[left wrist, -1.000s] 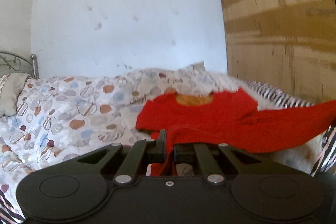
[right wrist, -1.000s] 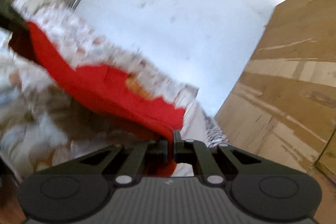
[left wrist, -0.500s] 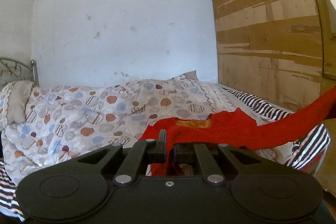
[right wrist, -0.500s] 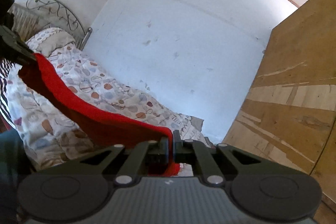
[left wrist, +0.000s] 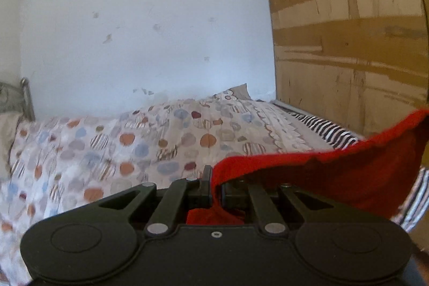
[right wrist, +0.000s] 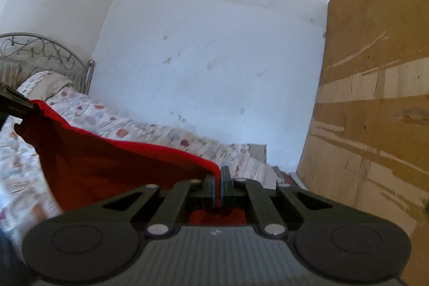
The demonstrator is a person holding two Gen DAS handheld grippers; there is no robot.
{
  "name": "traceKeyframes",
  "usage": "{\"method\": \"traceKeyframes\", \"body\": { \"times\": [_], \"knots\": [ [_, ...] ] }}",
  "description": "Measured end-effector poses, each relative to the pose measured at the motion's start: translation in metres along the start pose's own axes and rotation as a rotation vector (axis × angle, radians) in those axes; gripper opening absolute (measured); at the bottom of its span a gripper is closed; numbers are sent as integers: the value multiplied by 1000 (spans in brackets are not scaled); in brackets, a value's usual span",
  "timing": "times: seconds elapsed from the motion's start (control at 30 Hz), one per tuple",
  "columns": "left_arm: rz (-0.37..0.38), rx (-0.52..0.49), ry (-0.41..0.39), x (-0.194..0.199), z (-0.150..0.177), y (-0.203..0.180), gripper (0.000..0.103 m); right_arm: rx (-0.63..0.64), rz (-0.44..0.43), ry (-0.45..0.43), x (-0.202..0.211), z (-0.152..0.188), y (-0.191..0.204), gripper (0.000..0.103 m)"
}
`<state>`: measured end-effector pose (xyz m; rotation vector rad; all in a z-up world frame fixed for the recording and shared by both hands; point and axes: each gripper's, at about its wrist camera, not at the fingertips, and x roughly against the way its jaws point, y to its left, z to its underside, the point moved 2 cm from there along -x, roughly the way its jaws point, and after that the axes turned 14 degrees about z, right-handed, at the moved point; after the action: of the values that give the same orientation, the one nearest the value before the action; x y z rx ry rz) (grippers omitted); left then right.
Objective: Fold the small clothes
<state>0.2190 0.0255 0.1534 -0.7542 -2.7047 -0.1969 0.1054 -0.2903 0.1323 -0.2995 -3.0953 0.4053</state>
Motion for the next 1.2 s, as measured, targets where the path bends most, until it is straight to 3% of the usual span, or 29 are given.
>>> {"method": "traceKeyframes", "body": {
  "times": [0.2, 0.43, 0.57, 0.73, 0.87, 1.03, 1.1, 1.17, 1.2],
  "knots": [
    [38, 15, 123, -116, -25, 39, 5, 51, -17, 21, -122, 13, 11, 4],
    [32, 12, 296, -243, -7, 78, 6, 96, -79, 196, -247, 61, 36, 4],
    [32, 34, 348, -289, 11, 91, 6, 104, -92, 281, -294, 92, 49, 4],
    [33, 51, 424, -326, 37, 97, 9, 54, -105, 377, -325, 124, 59, 4],
    [25, 34, 449, -337, 53, 97, 24, 3, -127, 436, -335, 140, 57, 5],
    [45, 118, 464, -342, 56, 111, 40, 5, -124, 446, -340, 144, 58, 7],
    [39, 161, 461, -341, 53, 119, 62, 13, -124, 448, -342, 144, 60, 9],
    [23, 196, 453, -338, 50, 128, 82, 19, -122, 455, -344, 143, 60, 18],
    [23, 204, 450, -336, 48, 132, 85, 21, -124, 462, -344, 144, 60, 32]
  ]
}}
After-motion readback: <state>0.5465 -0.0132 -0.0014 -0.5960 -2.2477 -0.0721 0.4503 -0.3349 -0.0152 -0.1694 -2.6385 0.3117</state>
